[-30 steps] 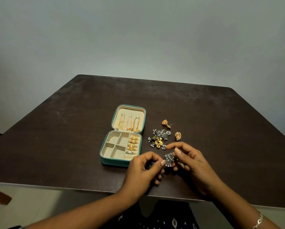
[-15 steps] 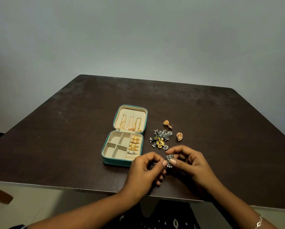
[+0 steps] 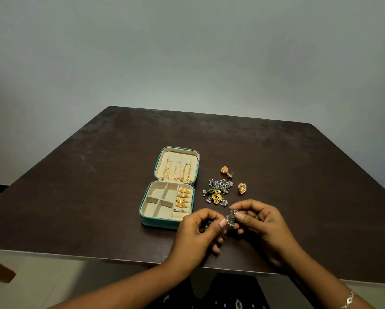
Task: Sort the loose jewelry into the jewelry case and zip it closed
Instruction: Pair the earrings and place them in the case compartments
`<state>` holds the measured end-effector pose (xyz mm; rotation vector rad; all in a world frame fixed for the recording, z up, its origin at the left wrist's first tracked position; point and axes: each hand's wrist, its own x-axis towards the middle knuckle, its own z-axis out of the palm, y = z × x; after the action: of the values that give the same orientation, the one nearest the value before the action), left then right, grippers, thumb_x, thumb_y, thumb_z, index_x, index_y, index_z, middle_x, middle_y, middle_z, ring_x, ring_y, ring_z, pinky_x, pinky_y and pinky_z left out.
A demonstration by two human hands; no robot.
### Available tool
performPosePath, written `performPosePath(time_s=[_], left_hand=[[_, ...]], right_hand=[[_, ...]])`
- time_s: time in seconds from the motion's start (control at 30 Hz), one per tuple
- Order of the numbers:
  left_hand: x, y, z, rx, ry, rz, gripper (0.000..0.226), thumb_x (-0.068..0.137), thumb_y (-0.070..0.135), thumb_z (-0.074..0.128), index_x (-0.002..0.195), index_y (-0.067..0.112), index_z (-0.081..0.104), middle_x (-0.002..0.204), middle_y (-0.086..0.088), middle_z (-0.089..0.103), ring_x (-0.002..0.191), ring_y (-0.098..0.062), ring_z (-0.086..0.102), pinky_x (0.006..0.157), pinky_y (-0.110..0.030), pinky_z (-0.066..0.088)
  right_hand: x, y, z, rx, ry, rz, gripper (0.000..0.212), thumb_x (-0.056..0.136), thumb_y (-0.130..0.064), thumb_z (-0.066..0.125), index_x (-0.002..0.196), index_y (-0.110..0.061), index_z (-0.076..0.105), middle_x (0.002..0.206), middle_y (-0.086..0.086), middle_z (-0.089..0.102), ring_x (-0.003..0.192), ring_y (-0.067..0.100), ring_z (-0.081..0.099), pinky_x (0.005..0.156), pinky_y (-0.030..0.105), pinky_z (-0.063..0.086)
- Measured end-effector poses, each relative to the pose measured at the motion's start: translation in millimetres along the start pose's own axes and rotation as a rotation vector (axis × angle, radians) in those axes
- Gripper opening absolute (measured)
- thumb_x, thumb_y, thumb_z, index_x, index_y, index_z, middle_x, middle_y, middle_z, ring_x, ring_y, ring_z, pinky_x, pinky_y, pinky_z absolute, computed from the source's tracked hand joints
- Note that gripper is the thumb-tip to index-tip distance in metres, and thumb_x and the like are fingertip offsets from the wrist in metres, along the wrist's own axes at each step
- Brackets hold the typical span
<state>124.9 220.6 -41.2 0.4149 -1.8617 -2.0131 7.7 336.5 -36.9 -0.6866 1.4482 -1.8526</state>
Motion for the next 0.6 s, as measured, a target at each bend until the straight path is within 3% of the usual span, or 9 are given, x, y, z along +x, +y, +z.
performPosePath(time_s=[0.2,0.33,0.43,0.6], left_hand=[[-4,1,-2,0.0,-0.027,-0.083,0.035,0.085,-0.018,0.045,0.096,0.012,0.058,0.081,-0.007,0.06,0.06,-0.009,0.059,0.048,-0.021,0.051],[-6,11,-7,-0.085,-0.026,-0.082,0.028,0.083,-0.015,0.052,0.097,0.008,0.059,0.083,-0.007,0.062,0.063,-0.007,0.063,0.048,-0.02,0.052],[-5,23,-12,-0.101,-0.007,-0.008,0.019,0.082,-0.011,0.056,0.095,0.002,0.06,0.083,-0.011,0.062,0.061,-0.008,0.065,0.046,-0.019,0.051],[3,34,-25,-0.109,0.063,0.076,0.017,0.087,-0.01,0.049,0.097,-0.004,0.061,0.073,-0.01,0.065,0.059,-0.009,0.066,0.045,-0.018,0.05]], right_hand=[[0,-3,1,0.001,0.091,0.011,0.045,0.037,-0.029,0.088,0.073,-0.007,0.072,0.059,0.01,0.059,0.049,0.011,0.056,0.044,0.018,0.046],[-2,-5,3,-0.009,0.084,0.016,0.041,0.048,-0.031,0.087,0.076,-0.006,0.072,0.062,0.011,0.061,0.052,0.012,0.058,0.045,0.018,0.047],[-4,-9,5,-0.002,0.071,0.041,0.025,0.071,-0.019,0.064,0.086,0.002,0.068,0.062,0.017,0.059,0.051,0.016,0.055,0.046,0.02,0.046],[-6,-11,8,-0.009,0.074,0.057,0.024,0.072,-0.011,0.055,0.087,0.003,0.068,0.062,0.018,0.06,0.048,0.016,0.054,0.047,0.021,0.046]])
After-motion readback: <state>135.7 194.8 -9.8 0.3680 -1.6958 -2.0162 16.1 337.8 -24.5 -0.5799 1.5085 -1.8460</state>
